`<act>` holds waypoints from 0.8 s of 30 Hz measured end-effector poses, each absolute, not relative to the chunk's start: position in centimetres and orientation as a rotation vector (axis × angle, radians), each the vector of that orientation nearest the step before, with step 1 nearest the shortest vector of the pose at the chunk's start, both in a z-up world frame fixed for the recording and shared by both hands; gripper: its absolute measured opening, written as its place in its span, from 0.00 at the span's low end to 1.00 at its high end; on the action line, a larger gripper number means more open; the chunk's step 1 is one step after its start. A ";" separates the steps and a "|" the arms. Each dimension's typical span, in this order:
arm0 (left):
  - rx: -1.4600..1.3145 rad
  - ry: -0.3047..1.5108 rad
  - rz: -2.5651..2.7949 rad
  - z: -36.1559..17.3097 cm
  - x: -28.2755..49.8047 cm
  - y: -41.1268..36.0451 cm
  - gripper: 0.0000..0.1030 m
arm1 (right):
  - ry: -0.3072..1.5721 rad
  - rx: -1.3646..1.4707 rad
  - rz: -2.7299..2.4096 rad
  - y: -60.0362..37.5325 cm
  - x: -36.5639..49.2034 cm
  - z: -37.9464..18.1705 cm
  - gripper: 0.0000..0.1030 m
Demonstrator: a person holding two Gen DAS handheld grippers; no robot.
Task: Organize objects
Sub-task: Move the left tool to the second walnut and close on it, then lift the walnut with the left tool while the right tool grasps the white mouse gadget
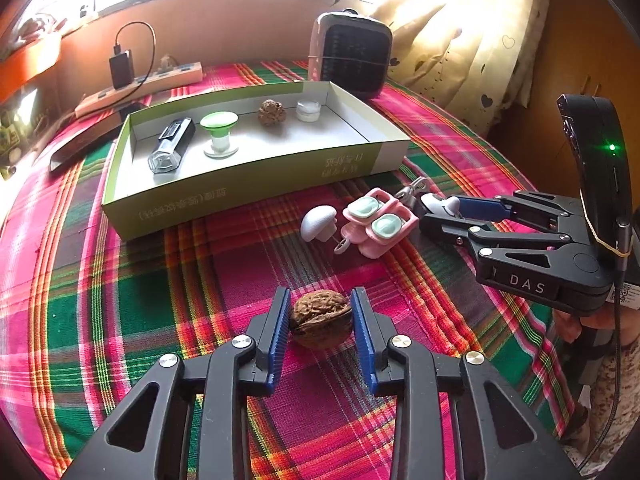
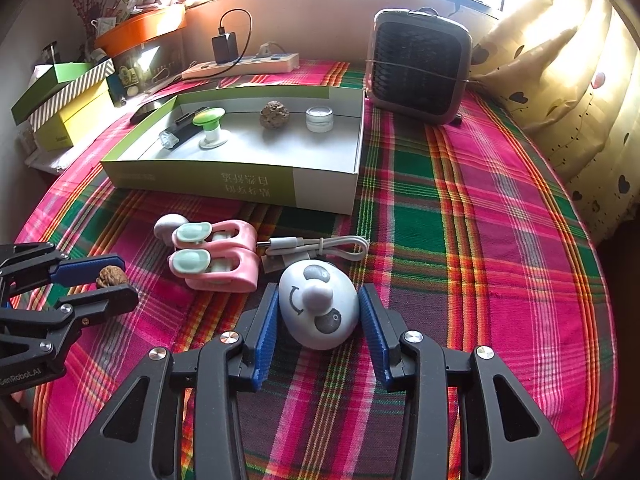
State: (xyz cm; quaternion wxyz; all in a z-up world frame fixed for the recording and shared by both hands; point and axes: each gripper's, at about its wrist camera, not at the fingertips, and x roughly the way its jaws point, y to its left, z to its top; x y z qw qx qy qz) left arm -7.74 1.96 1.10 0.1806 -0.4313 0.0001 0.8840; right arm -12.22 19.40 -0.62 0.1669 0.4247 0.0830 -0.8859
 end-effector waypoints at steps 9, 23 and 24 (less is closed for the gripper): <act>-1.217 0.000 2.500 1.2 -7.7 2.0 0.28 | 0.237 1.209 -2.521 19.3 -12.2 -0.6 0.40; -1.215 0.001 2.500 1.2 -7.7 1.9 0.28 | 0.230 1.202 -2.530 19.5 -12.0 -0.5 0.40; -1.215 0.003 2.504 1.2 -7.7 1.9 0.28 | 0.230 1.201 -2.531 19.5 -12.0 -0.5 0.40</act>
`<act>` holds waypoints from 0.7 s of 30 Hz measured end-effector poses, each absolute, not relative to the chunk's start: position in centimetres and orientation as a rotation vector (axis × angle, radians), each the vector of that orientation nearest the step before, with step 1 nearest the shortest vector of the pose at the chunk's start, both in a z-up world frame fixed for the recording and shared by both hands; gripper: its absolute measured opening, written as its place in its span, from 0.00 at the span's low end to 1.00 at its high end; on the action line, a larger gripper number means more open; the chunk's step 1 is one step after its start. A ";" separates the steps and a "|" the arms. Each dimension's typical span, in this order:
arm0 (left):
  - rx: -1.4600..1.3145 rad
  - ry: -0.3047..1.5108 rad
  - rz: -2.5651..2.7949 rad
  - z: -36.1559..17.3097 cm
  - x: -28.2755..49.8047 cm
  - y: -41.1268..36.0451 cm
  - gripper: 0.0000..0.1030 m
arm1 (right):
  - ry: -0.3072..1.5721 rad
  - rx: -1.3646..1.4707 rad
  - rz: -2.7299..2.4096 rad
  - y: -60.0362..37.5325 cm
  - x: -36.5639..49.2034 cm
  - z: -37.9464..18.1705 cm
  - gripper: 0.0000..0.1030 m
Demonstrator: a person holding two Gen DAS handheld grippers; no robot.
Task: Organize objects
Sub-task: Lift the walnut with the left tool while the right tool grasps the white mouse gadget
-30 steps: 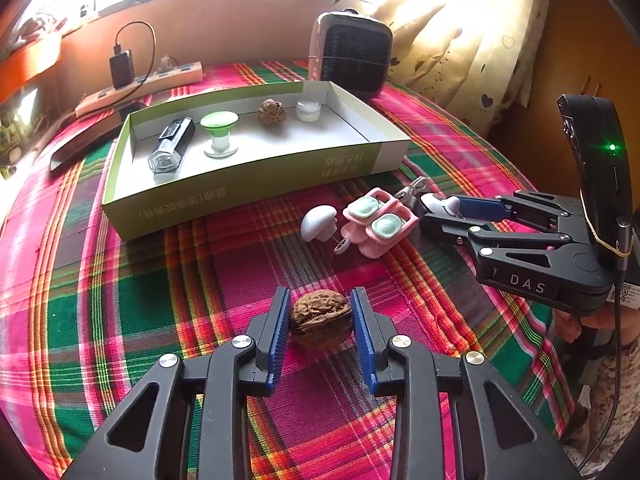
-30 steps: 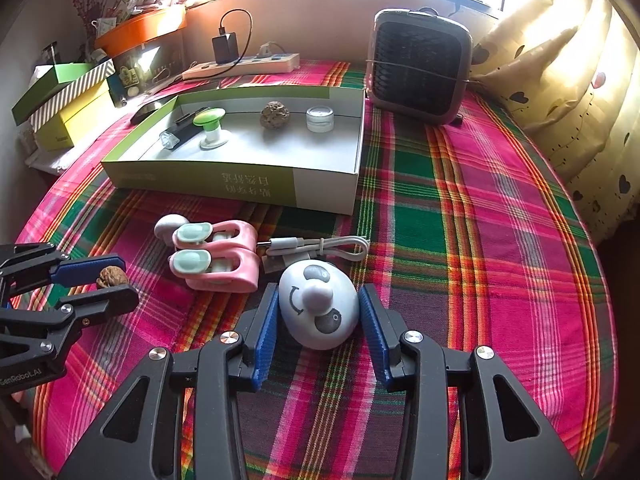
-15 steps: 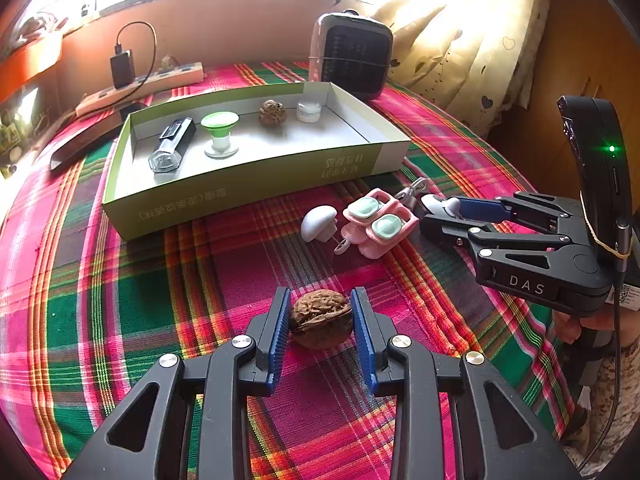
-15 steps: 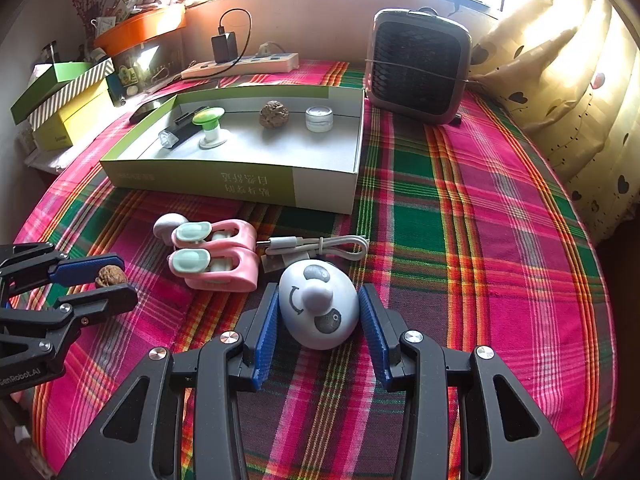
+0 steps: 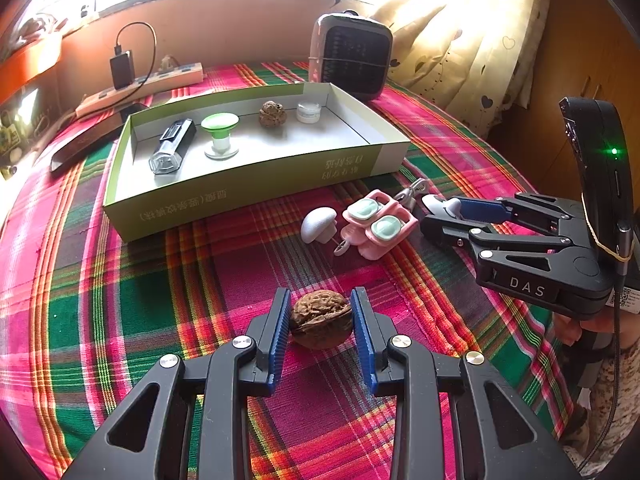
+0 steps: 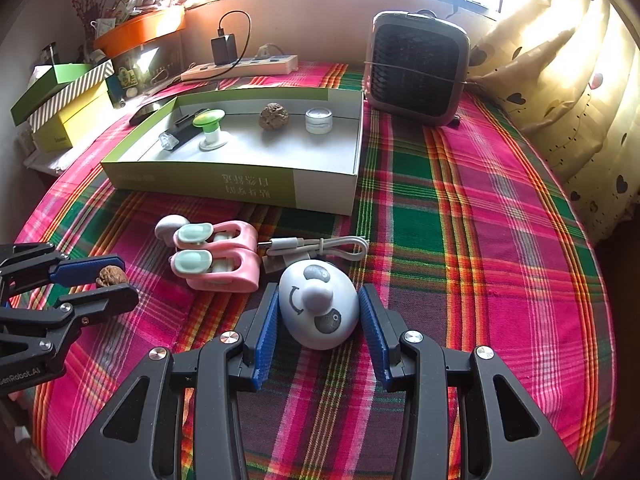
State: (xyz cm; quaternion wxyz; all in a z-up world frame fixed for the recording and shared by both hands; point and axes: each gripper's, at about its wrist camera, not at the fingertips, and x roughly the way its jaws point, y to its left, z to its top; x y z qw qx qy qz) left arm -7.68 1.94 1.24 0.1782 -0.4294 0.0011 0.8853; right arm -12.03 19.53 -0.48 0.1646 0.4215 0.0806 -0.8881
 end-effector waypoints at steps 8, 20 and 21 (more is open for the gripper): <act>-1.189 -0.006 2.518 2.2 -7.8 1.6 0.28 | 0.218 1.157 -2.553 19.5 -11.8 0.8 0.40; -1.141 -0.029 2.562 4.8 -9.5 0.4 0.28 | 0.222 1.066 -2.578 19.1 -12.8 3.8 0.40; -1.135 -0.027 2.568 5.0 -9.7 0.2 0.28 | 0.227 1.060 -2.578 19.0 -12.9 4.0 0.40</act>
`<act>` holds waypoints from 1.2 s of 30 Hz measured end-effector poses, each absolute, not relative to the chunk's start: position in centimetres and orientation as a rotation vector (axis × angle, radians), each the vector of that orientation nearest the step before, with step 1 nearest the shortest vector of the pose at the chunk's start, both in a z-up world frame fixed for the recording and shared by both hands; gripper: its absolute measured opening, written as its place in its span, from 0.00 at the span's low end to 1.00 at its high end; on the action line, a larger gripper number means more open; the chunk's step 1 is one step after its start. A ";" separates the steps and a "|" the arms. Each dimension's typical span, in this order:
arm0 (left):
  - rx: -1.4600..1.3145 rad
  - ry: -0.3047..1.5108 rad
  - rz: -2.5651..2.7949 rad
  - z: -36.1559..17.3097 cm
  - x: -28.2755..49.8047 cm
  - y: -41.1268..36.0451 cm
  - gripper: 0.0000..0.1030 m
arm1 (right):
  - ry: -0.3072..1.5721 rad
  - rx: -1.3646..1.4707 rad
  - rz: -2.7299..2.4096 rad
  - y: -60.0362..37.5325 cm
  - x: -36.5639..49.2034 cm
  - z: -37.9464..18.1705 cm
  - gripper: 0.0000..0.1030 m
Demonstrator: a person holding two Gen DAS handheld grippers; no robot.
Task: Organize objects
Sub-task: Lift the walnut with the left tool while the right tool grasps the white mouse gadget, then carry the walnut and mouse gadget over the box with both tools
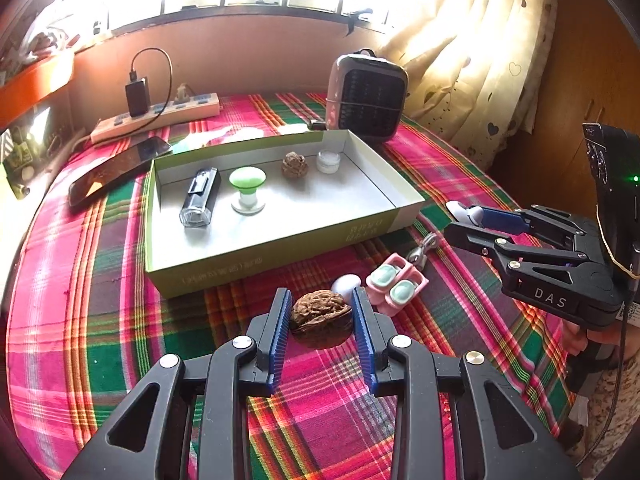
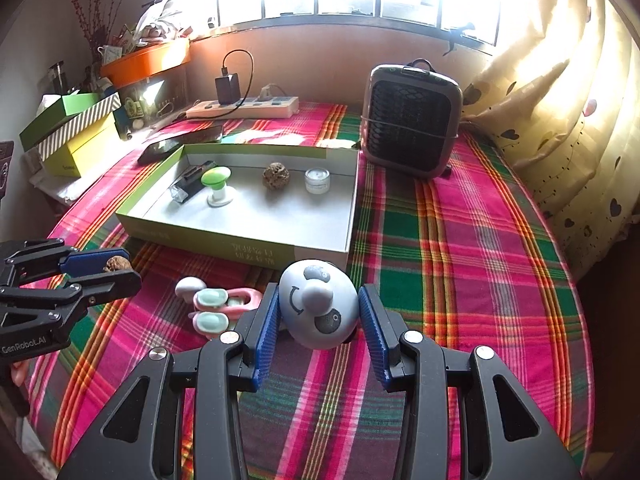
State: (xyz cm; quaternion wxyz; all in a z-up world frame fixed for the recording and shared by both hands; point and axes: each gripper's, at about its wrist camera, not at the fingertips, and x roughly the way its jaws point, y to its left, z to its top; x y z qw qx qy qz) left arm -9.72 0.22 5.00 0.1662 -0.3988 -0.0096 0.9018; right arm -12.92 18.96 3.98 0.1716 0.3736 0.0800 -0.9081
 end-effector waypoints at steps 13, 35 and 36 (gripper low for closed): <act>-1.115 -0.038 2.630 7.0 -13.2 -1.9 0.28 | 0.247 0.951 -2.549 16.4 -16.8 7.6 0.40; -1.224 -0.051 2.641 4.1 -19.0 -2.8 0.28 | 0.171 1.100 -2.309 9.7 -27.0 3.9 0.40; -1.229 -0.050 2.641 4.0 -19.2 -2.9 0.28 | 0.149 1.114 -2.291 9.7 -27.4 3.7 0.40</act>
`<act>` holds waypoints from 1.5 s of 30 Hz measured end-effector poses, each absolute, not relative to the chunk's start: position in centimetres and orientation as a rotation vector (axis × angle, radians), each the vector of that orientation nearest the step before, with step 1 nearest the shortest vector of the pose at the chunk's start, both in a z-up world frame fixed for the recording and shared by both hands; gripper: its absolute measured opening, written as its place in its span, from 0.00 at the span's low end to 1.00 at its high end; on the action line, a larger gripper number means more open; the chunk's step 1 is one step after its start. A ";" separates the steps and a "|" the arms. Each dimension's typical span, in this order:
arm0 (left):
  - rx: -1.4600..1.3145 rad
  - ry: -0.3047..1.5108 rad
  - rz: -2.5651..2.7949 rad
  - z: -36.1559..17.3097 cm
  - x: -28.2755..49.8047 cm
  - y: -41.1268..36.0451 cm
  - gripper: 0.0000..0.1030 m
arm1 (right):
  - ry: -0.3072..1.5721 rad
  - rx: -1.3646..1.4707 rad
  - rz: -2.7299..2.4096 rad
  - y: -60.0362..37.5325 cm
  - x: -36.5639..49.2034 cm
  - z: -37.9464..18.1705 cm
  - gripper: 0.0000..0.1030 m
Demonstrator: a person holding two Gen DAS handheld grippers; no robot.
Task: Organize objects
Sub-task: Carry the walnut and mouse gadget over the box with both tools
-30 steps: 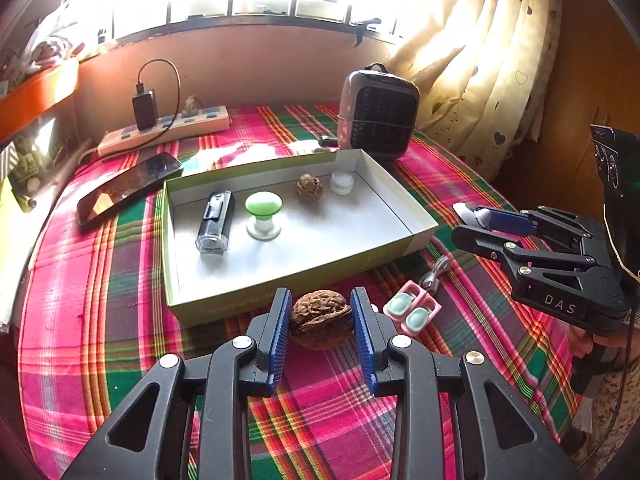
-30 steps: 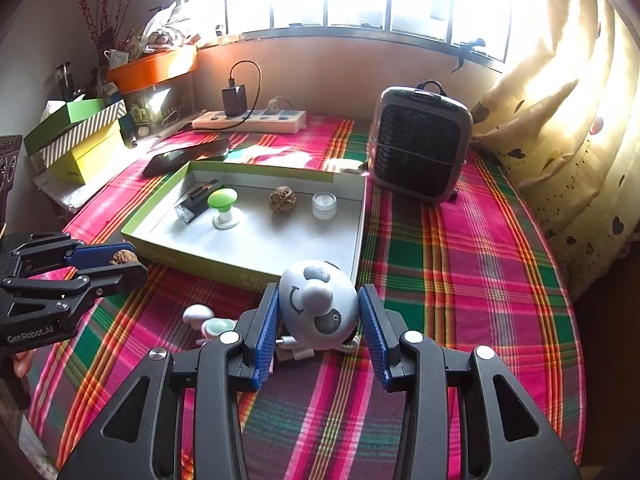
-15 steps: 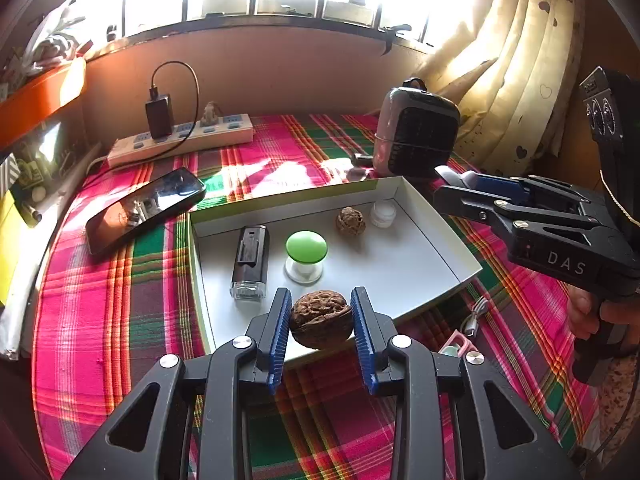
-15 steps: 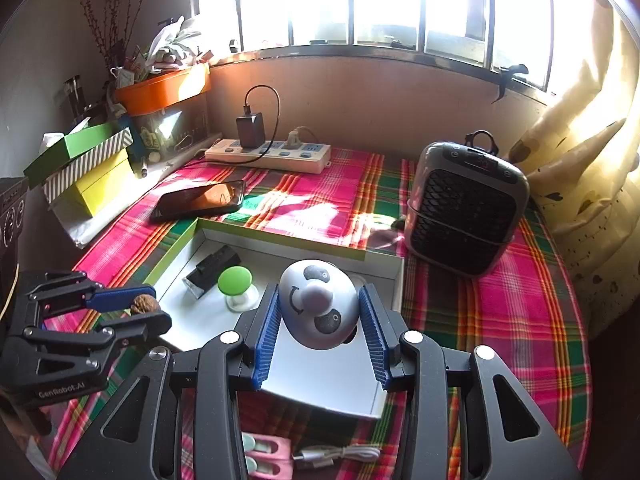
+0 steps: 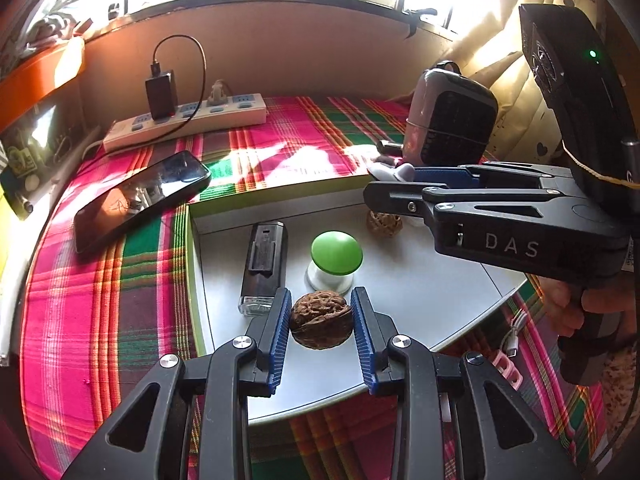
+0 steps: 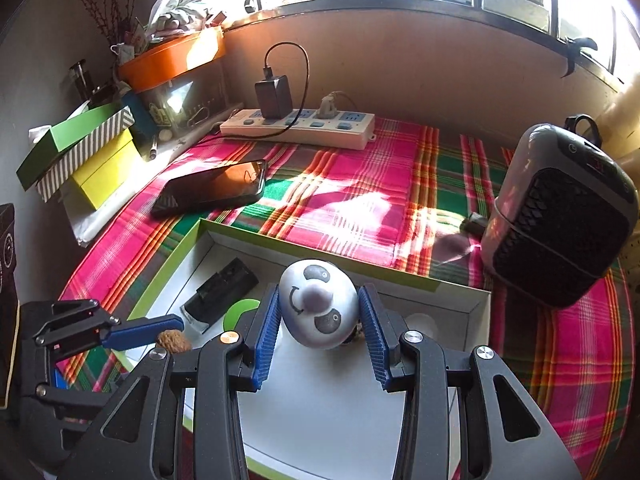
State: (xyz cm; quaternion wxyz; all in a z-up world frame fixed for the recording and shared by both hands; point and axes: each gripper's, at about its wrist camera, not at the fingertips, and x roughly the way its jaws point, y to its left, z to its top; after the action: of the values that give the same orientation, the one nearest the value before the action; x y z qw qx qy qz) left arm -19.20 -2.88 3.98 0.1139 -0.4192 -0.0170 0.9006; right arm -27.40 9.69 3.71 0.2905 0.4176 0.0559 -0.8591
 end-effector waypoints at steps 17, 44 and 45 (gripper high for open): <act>-1.281 -0.056 2.623 2.2 -21.1 -2.9 0.28 | 0.199 1.193 -2.223 7.4 -28.8 1.9 0.40; -1.311 -0.016 2.631 1.8 -21.5 -3.1 0.28 | 0.197 1.259 -2.204 6.4 -29.2 0.7 0.40; -1.312 -0.016 2.630 1.8 -21.5 -3.1 0.28 | 0.198 1.262 -2.204 6.3 -29.2 0.7 0.40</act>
State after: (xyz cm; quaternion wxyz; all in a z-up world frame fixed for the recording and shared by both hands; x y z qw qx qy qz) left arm -21.51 -3.07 1.79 0.1008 -0.4441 -0.0054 0.8903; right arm -29.21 6.31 0.68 0.2929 0.4737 0.0743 -0.8272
